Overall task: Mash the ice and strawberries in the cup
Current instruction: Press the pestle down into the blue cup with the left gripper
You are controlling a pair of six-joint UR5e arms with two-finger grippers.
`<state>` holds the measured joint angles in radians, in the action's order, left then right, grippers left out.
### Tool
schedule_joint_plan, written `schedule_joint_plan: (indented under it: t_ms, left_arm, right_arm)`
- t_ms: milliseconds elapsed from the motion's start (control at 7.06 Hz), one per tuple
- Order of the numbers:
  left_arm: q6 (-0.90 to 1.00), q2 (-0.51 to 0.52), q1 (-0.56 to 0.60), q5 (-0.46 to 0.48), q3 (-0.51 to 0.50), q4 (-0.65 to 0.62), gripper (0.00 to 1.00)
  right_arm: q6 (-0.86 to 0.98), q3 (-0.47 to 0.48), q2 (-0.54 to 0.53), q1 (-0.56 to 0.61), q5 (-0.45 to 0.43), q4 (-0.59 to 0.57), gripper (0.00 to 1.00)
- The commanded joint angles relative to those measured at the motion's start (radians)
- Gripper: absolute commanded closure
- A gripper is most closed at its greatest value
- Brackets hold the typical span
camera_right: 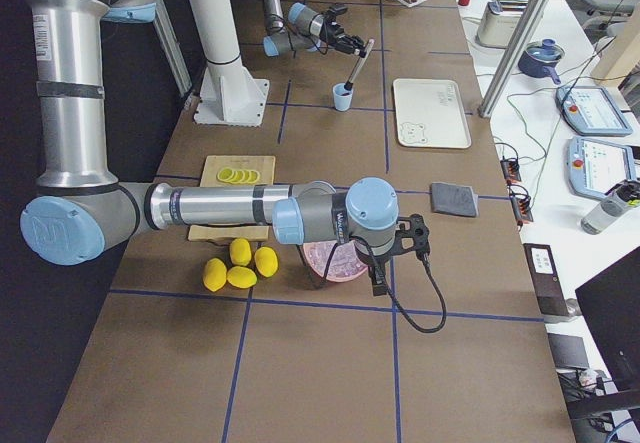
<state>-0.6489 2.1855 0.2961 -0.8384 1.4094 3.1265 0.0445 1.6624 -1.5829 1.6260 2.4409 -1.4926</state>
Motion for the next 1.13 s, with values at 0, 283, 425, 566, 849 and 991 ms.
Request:
schedule_joint_plan:
  t_ms: [0, 283, 425, 566, 849, 991]
  left_arm:
    - [0.0, 0.003, -0.003, 0.001, -0.035, 0.014, 1.0]
    - [-0.002, 0.003, -0.018, 0.002, -0.046, 0.02, 1.0]
    - [-0.002, 0.003, -0.023, 0.005, -0.047, 0.02, 1.0]
    - [-0.002, 0.005, -0.028, 0.015, -0.047, 0.02, 1.0]
    - [-0.002, 0.008, -0.026, 0.015, -0.046, 0.02, 1.0]
    - [0.0, 0.01, -0.023, 0.012, -0.037, 0.018, 1.0]
  right_arm:
    - [0.0, -0.001, 0.001, 0.0, 0.0, 0.0, 0.0]
    - [0.0, -0.001, 0.0, 0.0, 0.0, 0.0, 0.0]
    - [0.0, -0.001, 0.0, -0.002, 0.0, 0.0, 0.0]
    - [0.0, -0.003, 0.0, 0.0, 0.0, 0.0, 0.0]
    - [0.0, -0.003, 0.0, 0.0, 0.0, -0.002, 0.0]
    - [0.0, -0.003, 0.0, 0.0, 0.0, -0.002, 0.0]
